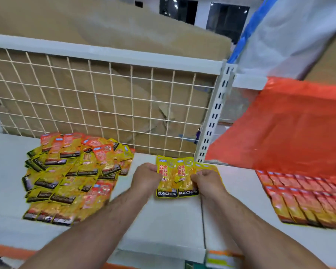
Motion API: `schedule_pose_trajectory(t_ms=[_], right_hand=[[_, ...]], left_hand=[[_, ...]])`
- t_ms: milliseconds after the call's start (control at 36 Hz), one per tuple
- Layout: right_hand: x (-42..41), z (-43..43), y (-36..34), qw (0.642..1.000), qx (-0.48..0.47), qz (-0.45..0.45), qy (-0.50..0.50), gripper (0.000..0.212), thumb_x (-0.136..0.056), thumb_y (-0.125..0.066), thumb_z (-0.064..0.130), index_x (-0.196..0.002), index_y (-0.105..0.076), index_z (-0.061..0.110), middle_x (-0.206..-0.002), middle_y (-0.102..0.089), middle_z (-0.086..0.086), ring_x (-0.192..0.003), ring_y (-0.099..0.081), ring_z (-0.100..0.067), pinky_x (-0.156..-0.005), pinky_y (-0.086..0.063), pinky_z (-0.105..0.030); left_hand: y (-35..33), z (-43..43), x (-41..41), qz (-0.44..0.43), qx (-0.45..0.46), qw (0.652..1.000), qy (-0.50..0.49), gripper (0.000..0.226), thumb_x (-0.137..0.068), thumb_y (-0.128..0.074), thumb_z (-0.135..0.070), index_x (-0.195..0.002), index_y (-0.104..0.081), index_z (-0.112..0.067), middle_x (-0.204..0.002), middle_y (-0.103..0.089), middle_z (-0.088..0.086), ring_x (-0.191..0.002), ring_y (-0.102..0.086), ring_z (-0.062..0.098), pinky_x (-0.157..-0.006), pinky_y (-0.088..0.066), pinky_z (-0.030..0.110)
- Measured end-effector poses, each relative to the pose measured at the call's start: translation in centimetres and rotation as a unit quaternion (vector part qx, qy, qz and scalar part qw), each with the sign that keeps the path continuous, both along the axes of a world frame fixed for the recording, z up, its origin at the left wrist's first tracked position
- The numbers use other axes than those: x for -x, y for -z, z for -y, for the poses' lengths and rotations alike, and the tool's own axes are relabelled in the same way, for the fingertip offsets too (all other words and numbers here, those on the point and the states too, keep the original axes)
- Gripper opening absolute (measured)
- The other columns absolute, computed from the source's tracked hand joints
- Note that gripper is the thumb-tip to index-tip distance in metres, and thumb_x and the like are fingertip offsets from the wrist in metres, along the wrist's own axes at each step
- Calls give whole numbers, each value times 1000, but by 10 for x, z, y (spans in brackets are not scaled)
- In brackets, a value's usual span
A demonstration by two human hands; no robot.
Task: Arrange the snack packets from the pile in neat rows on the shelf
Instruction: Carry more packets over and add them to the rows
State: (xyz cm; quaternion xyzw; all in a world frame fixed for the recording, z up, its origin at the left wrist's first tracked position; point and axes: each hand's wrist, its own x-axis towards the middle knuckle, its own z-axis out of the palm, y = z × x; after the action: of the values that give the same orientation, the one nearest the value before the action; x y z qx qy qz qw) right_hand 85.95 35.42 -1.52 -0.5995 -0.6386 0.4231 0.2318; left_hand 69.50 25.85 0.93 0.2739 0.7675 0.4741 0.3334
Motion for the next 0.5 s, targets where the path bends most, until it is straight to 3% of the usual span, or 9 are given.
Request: schedule_pose_trajectory(t_ms=[139, 194, 278, 361, 444, 500], right_hand=[[-62, -34, -1, 998, 30, -28, 37, 23, -81, -69, 14, -61, -60, 14, -60, -64, -3, -64, -59, -24, -65, -46, -31], [-82, -45, 2, 995, 65, -60, 53, 9, -75, -70, 19, -68, -65, 14, -75, -71, -8, -74, -67, -29, -73, -57, -37], [-105, -63, 10, 990, 99, -77, 63, 17, -63, -68, 25, -76, -69, 14, -91, -74, -13, -88, -72, -34, -80, -60, -48], [-117, -80, 14, 995, 80, -27, 54, 10, -71, -70, 20, -68, -65, 12, -82, -71, -14, -86, -70, -36, -77, -59, -41], [-122, -89, 14, 997, 32, 59, 40, 19, -74, -70, 21, -63, -63, 8, -64, -62, -10, -72, -66, -33, -64, -51, -36], [-123, -91, 13, 995, 19, 99, 23, 23, -74, -70, 26, -67, -66, 5, -62, -63, -9, -68, -68, -32, -59, -50, -34]], left_hand=[[0, -27, -50, -9, 6, 1000, -4, 21, -76, -69, -2, -70, -62, -21, -79, -68, -1, -78, -65, 20, -72, -51, 28], [1, -36, -66, -12, 12, 1000, -2, 18, -75, -68, -1, -73, -65, -19, -80, -69, -1, -78, -65, 20, -72, -51, 28], [4, -48, -87, -8, 13, 1000, -19, 22, -75, -69, -2, -72, -61, -22, -82, -68, -1, -79, -64, 20, -73, -51, 28], [7, -58, -102, -12, 17, 999, -28, 21, -75, -73, -5, -80, -63, -23, -87, -69, -1, -83, -64, 19, -73, -50, 27], [11, -66, -114, -15, 19, 999, -35, 24, -74, -76, -8, -78, -60, -24, -92, -68, 1, -90, -65, 24, -80, -52, 31], [12, -68, -119, -13, 18, 999, -38, 25, -74, -77, -7, -76, -58, -24, -92, -67, 2, -92, -66, 27, -81, -51, 33]])
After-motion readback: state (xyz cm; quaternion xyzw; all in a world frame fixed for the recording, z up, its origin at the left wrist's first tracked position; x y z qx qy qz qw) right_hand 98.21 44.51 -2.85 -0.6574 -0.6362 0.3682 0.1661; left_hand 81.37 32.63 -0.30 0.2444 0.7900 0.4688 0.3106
